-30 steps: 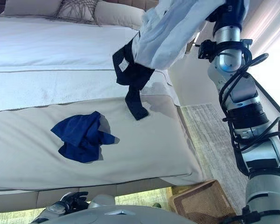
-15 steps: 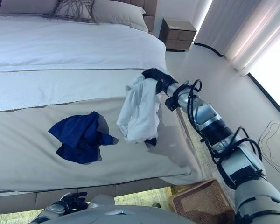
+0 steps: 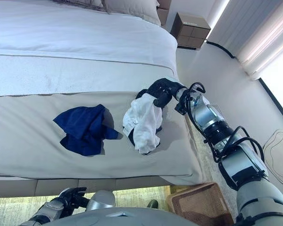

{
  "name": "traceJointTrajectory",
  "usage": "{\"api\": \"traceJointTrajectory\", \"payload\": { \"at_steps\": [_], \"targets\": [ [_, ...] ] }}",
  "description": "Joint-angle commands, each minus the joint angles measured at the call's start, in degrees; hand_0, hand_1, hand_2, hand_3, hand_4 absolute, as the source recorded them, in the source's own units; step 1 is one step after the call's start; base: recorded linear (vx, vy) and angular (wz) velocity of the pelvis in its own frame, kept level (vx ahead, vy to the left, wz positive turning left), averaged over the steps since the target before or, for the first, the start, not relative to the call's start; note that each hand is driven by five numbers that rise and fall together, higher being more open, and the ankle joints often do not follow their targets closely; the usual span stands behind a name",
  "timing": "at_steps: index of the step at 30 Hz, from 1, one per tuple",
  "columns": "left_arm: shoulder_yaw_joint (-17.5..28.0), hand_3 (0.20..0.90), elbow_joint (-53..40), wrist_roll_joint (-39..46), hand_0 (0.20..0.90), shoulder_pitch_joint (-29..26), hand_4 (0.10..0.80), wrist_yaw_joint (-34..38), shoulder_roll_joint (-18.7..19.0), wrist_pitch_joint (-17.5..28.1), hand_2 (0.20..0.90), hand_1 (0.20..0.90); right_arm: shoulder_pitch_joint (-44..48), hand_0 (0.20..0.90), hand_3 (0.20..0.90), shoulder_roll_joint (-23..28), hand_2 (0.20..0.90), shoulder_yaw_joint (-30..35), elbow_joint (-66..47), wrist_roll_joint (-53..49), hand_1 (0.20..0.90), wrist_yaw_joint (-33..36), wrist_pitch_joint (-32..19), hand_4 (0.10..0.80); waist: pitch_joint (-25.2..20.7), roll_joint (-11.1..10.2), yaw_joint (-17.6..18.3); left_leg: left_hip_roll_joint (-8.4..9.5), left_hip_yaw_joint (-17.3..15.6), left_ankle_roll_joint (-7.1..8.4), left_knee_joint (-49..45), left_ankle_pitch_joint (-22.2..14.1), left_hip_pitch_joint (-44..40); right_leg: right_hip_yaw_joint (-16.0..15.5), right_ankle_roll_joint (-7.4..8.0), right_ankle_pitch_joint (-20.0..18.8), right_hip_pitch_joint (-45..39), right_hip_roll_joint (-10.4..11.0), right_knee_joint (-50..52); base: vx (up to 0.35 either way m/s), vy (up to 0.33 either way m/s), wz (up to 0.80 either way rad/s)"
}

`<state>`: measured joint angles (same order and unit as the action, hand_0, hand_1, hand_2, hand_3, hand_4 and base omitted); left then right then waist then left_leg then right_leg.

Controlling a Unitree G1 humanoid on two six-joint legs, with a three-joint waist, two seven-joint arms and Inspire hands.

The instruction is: Pick up the clothes from the bed and place them into the basket

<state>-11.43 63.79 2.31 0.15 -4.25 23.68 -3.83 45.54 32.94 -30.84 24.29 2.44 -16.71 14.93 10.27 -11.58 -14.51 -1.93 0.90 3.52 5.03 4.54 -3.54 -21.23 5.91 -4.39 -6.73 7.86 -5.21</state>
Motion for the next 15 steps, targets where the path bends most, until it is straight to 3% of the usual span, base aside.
{"api": "traceJointTrajectory", "payload": {
  "at_steps": [1,15],
  "targets": [
    [-2.7,0.9,1.2,-0.3,0.9,-0.2,0.8,-0.4,-1.2,1.1,0.9,0.9,14.0,0.3,0.2,8.2,0.3,0.4,-3.9,2.0,0.3,2.6,-4.5,0.1,-1.7,1.9,-0.4,2.14,-2.6,-4.56,0.0,-6.1,-1.7,-2.1,1.84,3.3,-0.8,0.7,5.4,0.0,0.0,0.0],
    [-3.2,0.9,0.7,-0.4,0.9,0.2,0.8,-0.9,-1.9,2.4,0.9,0.9,10.9,0.3,0.2,6.4,0.3,4.1,-9.0,2.2,0.3,8.0,-6.7,0.1,-1.4,2.7,0.2,2.31,-2.6,-5.01,0.0,-6.5,-2.4,-1.1,2.02,3.5,-0.4,1.0,6.8,0.005,0.008,0.0]
  ]
}}
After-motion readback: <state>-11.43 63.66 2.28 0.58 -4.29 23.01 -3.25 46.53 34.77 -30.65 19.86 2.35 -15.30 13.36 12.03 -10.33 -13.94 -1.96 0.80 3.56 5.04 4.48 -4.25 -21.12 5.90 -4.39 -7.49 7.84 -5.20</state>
